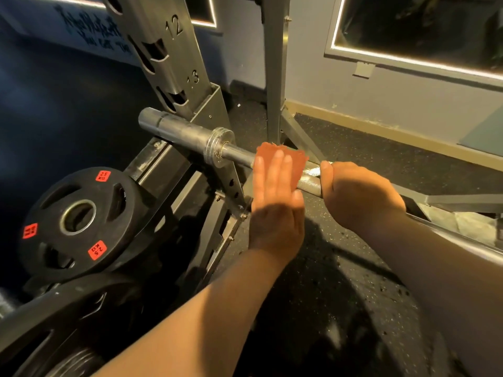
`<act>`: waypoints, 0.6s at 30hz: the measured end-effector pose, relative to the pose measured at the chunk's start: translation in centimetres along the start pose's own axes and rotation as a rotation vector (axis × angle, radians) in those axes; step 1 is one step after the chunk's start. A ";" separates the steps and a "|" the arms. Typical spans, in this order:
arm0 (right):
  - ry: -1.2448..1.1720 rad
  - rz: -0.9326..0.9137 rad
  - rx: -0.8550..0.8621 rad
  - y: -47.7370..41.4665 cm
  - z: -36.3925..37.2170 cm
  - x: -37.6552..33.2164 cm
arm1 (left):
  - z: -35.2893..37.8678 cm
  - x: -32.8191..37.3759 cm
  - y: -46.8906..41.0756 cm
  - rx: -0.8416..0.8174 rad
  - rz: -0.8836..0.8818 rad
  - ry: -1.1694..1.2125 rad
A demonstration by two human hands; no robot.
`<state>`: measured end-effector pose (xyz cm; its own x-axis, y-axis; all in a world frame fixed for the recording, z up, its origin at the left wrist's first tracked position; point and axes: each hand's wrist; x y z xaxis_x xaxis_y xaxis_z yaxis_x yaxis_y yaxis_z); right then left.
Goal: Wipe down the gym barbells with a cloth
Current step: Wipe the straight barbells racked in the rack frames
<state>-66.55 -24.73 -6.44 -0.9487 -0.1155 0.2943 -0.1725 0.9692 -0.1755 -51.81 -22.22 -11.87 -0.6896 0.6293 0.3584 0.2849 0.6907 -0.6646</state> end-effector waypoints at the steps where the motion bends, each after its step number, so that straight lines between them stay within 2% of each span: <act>1: 0.016 0.012 -0.029 0.0 -0.1 0.0 | 0.0 0.3 0.4 0.000 0.010 0.016; 3: -0.035 0.069 -0.076 -0.2 -0.1 -0.1 | -0.9 -0.4 -0.4 -0.036 0.020 -0.001; 7: -0.141 0.079 -0.036 -0.4 0.4 0.0 | -3.4 -2.9 -6.4 -0.385 0.022 -0.087; 8: -0.155 0.080 -0.035 -0.3 0.5 0.0 | -3.6 -3.3 -7.4 -0.426 0.000 -0.118; 11: -0.180 0.071 0.020 -0.3 0.8 0.0 | -2.5 -2.2 -6.6 -0.251 -0.079 -0.107; 13: -0.182 0.083 0.033 -0.2 0.8 0.1 | -1.1 -0.2 -3.6 -0.157 -0.062 -0.072; 18: -0.182 0.084 0.042 -0.3 0.7 0.2 | -0.4 0.5 0.8 -0.190 0.082 -0.021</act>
<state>-66.84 -25.22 -6.98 -0.9918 -0.0756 0.1034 -0.0980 0.9677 -0.2323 -51.64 -21.25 -11.96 -0.6719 0.6801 0.2931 0.4598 0.6934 -0.5548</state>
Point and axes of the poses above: each hand's wrist, its own y-axis away from the middle knuckle, its own z-axis out of the palm, x = y × z, and after that the axes turned 15 degrees about z, right-handed
